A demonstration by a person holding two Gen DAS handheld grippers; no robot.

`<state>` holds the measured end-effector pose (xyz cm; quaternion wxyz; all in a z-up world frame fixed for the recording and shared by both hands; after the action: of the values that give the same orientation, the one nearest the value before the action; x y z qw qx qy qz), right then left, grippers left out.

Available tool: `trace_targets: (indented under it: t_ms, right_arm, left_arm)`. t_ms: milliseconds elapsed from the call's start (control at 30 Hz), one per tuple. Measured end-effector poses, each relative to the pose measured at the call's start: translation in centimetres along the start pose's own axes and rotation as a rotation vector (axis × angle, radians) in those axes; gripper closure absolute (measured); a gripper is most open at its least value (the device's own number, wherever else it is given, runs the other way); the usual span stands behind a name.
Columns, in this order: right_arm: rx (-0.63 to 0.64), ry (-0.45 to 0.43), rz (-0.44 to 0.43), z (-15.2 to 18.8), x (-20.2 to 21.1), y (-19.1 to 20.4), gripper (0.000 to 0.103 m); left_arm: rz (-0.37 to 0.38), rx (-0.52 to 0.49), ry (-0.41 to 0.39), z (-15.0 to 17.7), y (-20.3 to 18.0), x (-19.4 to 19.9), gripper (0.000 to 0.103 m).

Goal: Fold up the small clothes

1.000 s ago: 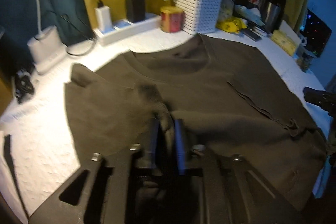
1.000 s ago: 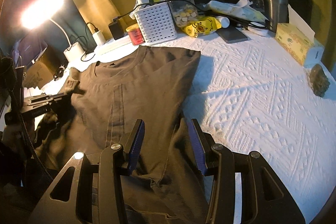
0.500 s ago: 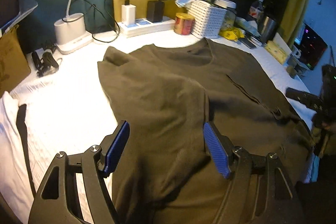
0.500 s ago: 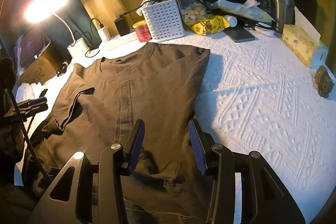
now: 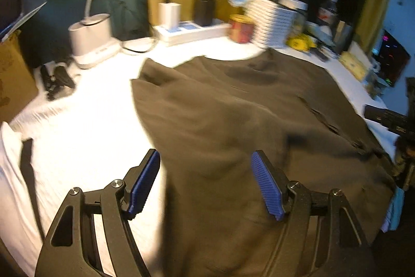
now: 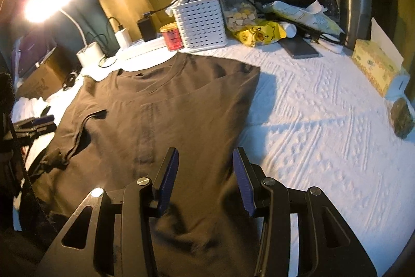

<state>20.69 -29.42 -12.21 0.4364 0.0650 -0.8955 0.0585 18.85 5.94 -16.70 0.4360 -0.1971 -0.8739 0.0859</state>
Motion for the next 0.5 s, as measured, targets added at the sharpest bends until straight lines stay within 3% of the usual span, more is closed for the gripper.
trace_targets:
  t_ms: [300,400,500]
  right_arm:
    - [0.027,0.019,0.043,-3.9,-4.4,-2.4,0.057]
    - [0.027,0.02,0.027,-5.7,-6.0,-3.1,0.057]
    - [0.003,0.033,-0.01,-7.2,-8.0,-3.7,0.057]
  left_arm:
    - [-0.059,0.065,-0.003,-2.9,5.9,-2.5,0.031]
    - [-0.054,0.081,0.006,-3.3,7.0,-3.3,0.046]
    - [-0.057,0.076,0.009,-3.6,7.4,-4.0,0.051]
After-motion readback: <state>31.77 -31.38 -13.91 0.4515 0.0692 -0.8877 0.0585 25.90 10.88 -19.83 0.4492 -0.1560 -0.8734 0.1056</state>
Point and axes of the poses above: each gripper's, at about its wrist camera, not at the fingertips, and x roughly against the way its jaws point, y to its left, z to its underside, the point moved 5 cm from there along -x, roughly the way its jaws point, and after that the axes turned 14 degrees about z, right-handed, at the moved point
